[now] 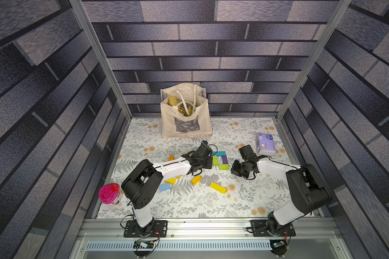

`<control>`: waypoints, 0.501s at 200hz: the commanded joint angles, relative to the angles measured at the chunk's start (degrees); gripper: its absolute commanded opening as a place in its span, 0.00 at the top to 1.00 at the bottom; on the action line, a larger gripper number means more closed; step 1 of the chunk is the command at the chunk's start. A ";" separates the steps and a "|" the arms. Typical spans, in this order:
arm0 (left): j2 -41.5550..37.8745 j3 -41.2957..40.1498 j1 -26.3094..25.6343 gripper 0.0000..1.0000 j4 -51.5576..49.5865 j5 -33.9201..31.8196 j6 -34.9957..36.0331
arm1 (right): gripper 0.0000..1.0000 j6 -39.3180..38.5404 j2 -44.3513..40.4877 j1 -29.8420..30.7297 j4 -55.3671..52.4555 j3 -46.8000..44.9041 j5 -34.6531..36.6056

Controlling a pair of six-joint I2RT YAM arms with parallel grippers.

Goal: Assemble the letter p with building blocks
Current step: Assemble the building block at the center of the board.

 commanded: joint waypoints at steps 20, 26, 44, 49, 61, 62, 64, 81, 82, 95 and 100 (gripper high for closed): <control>3.87 1.01 3.47 1.00 1.74 5.63 -0.36 | 1.00 2.21 0.47 -0.05 0.91 -2.94 -0.47; 4.41 1.25 3.71 1.00 1.98 6.21 -0.60 | 1.00 2.27 0.45 -0.05 0.99 -3.07 -0.52; 5.36 2.07 4.21 1.00 2.47 7.05 -0.89 | 1.00 2.54 0.32 -0.09 1.39 -3.59 -1.16; 5.50 2.24 4.31 1.00 2.52 7.29 -0.97 | 1.00 2.54 0.23 -0.06 1.63 -3.74 -1.49; 5.63 2.41 4.47 1.00 2.65 7.57 -1.07 | 1.00 3.07 0.11 -0.05 2.58 -4.59 -2.10; 5.68 2.42 4.47 1.00 2.65 7.58 -1.07 | 1.00 3.12 0.10 -0.05 2.71 -4.66 -2.12; 5.65 2.53 4.51 1.00 2.61 7.60 -1.07 | 1.00 3.22 0.14 0.00 2.82 -4.79 -2.27; 5.43 2.34 4.67 1.00 2.39 7.75 -1.12 | 1.00 3.10 0.73 0.06 3.63 -5.54 -2.48; 5.40 2.29 4.70 1.00 2.43 7.71 -1.14 | 1.00 3.00 0.76 0.05 3.68 -5.62 -2.49; 4.84 1.70 4.65 1.00 2.20 8.10 -1.33 | 1.00 2.41 1.00 -0.01 4.34 -5.96 -3.83; 4.50 1.56 4.68 1.00 1.87 8.30 -1.33 | 1.00 2.20 0.84 0.07 4.69 -6.26 -4.51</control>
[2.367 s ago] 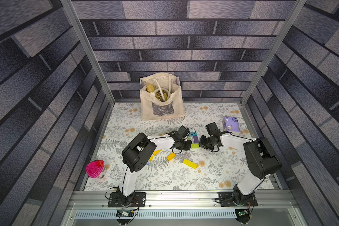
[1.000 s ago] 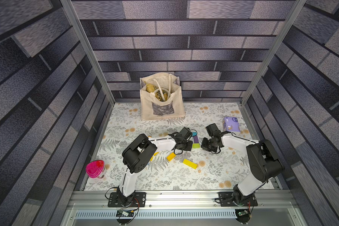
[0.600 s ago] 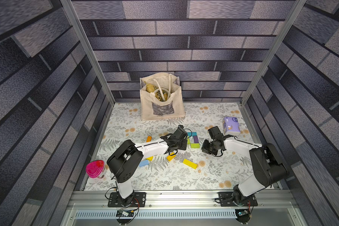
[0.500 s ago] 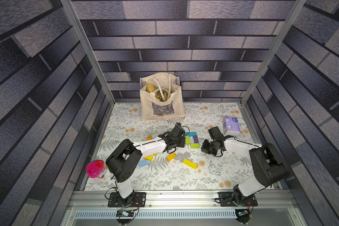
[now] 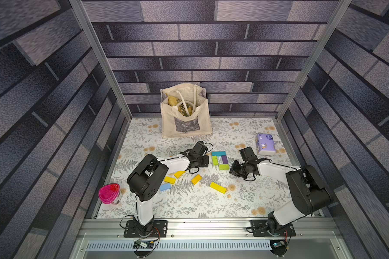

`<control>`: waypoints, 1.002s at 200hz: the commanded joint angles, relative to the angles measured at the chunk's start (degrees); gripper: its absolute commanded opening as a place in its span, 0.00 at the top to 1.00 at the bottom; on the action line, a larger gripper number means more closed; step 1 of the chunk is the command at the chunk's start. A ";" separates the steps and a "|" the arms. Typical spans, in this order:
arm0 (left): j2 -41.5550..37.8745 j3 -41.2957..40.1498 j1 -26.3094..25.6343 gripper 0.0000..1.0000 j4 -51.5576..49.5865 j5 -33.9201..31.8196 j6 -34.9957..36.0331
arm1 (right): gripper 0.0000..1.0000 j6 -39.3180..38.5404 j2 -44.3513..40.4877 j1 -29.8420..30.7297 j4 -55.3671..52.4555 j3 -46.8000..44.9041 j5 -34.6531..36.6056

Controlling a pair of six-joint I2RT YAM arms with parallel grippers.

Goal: Assemble the letter p with building blocks
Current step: Assemble the building block at the center of the board, then pick up the building block from the center of the board.

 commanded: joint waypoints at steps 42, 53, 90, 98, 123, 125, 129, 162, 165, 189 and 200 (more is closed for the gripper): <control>-6.76 -4.37 -0.07 0.87 -1.04 1.14 -1.12 | 0.91 -10.75 -5.39 4.79 -10.82 -1.36 4.25; -7.75 -5.32 -0.02 0.81 -1.42 0.46 -1.20 | 0.80 -13.36 -7.27 6.08 -12.71 -0.47 5.59; -12.03 -8.18 0.07 0.66 -3.36 -1.81 -1.63 | 0.44 -16.55 -13.60 9.39 -13.31 0.62 7.76; -13.01 -8.87 0.10 0.62 -3.84 -2.25 -1.60 | 0.40 -16.59 -14.49 9.89 -12.64 0.47 7.55; -14.39 -9.75 -0.01 0.53 -5.80 -0.97 -0.34 | 0.34 -18.12 -15.35 11.20 -12.79 1.11 9.35; -14.40 -9.75 -0.06 0.52 -5.85 -0.89 -0.15 | 0.34 -18.26 -15.37 11.20 -13.02 1.23 9.79; -14.49 -9.62 -0.32 0.52 -7.11 -1.03 0.24 | 0.33 -18.45 -15.45 11.25 -13.46 1.47 10.52; -15.17 -8.52 -5.16 0.43 -15.77 -9.36 3.32 | 0.30 -20.49 -15.74 11.30 -14.66 2.68 10.02; -15.26 -8.52 -5.62 0.43 -16.24 -10.01 3.34 | 0.30 -20.73 -15.63 11.36 -14.59 2.72 9.36; -17.15 -10.18 -7.35 0.41 -16.17 -12.08 1.79 | 0.30 -23.97 -14.93 15.14 -15.78 3.41 9.21; -18.50 -11.70 -7.42 0.40 -14.77 -11.95 0.45 | 0.30 -25.43 -15.10 18.15 -16.58 3.91 11.66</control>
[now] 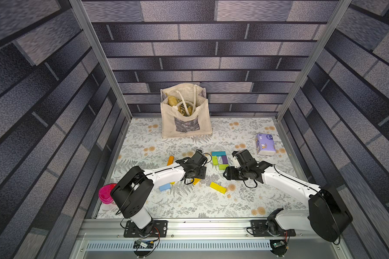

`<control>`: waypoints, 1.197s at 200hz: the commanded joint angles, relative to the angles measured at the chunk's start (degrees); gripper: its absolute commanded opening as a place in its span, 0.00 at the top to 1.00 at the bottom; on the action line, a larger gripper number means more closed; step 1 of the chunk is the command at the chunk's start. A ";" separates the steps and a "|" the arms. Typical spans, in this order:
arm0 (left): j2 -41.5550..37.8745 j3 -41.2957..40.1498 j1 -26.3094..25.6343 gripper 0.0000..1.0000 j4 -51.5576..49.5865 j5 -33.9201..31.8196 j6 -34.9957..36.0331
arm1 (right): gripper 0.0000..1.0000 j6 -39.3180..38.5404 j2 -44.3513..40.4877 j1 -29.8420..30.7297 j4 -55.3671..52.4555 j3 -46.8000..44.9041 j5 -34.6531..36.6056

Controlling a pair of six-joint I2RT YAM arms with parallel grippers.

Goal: Assemble the letter p with building blocks
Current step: Pick up the building block from the center of the board.

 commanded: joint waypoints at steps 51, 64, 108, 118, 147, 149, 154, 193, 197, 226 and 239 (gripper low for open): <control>-12.05 -8.21 3.01 0.37 2.47 -1.55 -3.81 | 0.29 -8.25 1.69 12.20 -6.11 2.32 5.54; -13.66 -9.30 5.04 0.37 3.72 0.33 -4.14 | 0.29 -9.26 3.28 13.93 -6.61 2.87 7.25; -18.70 -12.59 10.83 0.37 6.07 2.93 -4.41 | 0.29 -9.86 7.28 16.95 -5.35 3.05 9.37; -19.37 -13.43 12.32 0.37 6.28 3.96 -4.61 | 0.29 -9.66 7.97 17.00 -4.60 3.11 8.12; -19.85 -14.85 15.06 0.37 8.20 5.79 -4.65 | 0.29 -10.62 10.44 18.61 -4.71 4.22 6.68; -19.76 -14.87 15.16 0.36 8.20 5.87 -4.63 | 0.29 -10.75 10.74 18.78 -4.89 4.33 6.83; -19.61 -14.92 15.44 0.37 8.20 5.99 -4.50 | 0.30 -11.11 11.36 19.20 -5.40 4.62 7.37; -17.80 -14.44 16.89 0.37 9.25 7.30 -4.35 | 0.31 -11.32 16.34 21.41 -10.61 7.39 14.00; -17.59 -14.43 16.94 0.37 9.45 7.42 -4.35 | 0.32 -11.07 16.69 21.44 -11.08 7.58 14.41; -15.94 -14.41 17.58 0.37 10.65 8.33 -4.28 | 0.45 -9.77 17.75 21.56 -11.86 7.98 15.25; -15.17 -14.23 17.85 0.37 10.92 8.82 -4.23 | 0.54 -9.55 18.00 21.54 -11.68 7.94 15.11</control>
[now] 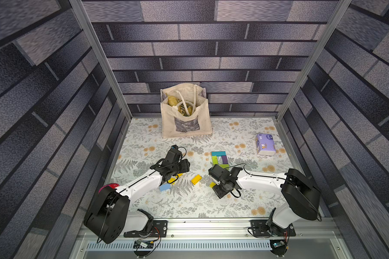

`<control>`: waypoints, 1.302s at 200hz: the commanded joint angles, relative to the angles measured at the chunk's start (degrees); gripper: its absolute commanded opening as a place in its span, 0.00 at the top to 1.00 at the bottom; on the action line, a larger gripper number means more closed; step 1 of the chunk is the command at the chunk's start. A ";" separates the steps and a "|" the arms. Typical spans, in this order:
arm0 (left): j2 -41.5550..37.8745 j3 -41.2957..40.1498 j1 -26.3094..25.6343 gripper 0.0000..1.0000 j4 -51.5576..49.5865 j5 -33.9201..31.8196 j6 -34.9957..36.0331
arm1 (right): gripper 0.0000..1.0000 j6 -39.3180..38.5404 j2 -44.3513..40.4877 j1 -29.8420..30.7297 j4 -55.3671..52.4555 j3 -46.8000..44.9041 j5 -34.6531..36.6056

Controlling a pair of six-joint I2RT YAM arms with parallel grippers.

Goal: Assemble the letter p with building blocks
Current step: Pick up the building block from the center of the board, then assemble the building block at the center of the board.

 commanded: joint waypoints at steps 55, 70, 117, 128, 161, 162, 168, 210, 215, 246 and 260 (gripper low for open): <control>3.61 1.64 1.13 0.38 2.40 2.41 0.60 | 0.73 3.37 2.54 0.39 -3.72 6.38 1.47; 4.07 2.07 1.14 0.38 3.12 2.63 0.44 | 0.74 5.68 2.73 0.42 -4.79 9.56 2.56; 4.78 2.21 1.11 0.38 5.41 3.65 -0.62 | 0.80 13.04 2.43 0.39 -9.64 16.40 4.48; 5.19 2.41 1.05 0.38 5.92 4.24 -0.88 | 0.80 14.97 3.01 0.38 -11.39 17.72 4.32; 7.45 3.93 0.36 0.38 7.12 5.53 -1.33 | 0.77 23.01 6.57 0.29 -15.09 19.06 2.90; 7.49 3.99 0.31 0.38 7.16 5.53 -1.33 | 0.77 23.14 6.63 0.29 -14.95 18.98 2.83; 7.69 4.28 0.18 0.38 7.26 5.45 -1.33 | 0.77 23.97 6.77 0.29 -13.98 18.01 2.73; 8.53 5.72 -1.60 0.38 8.29 5.05 -1.96 | 0.77 26.89 7.32 -0.41 -11.71 14.69 5.57; 8.73 5.92 -1.88 0.38 8.21 4.94 -1.95 | 0.77 26.84 7.31 -0.61 -11.53 14.59 5.75; 10.62 7.12 -3.31 0.38 8.61 5.17 -2.22 | 0.75 27.27 7.38 -3.18 -10.18 13.04 5.11; 11.34 7.46 -4.01 0.38 9.05 5.31 -2.56 | 0.75 26.70 7.49 -4.03 -9.14 12.43 4.88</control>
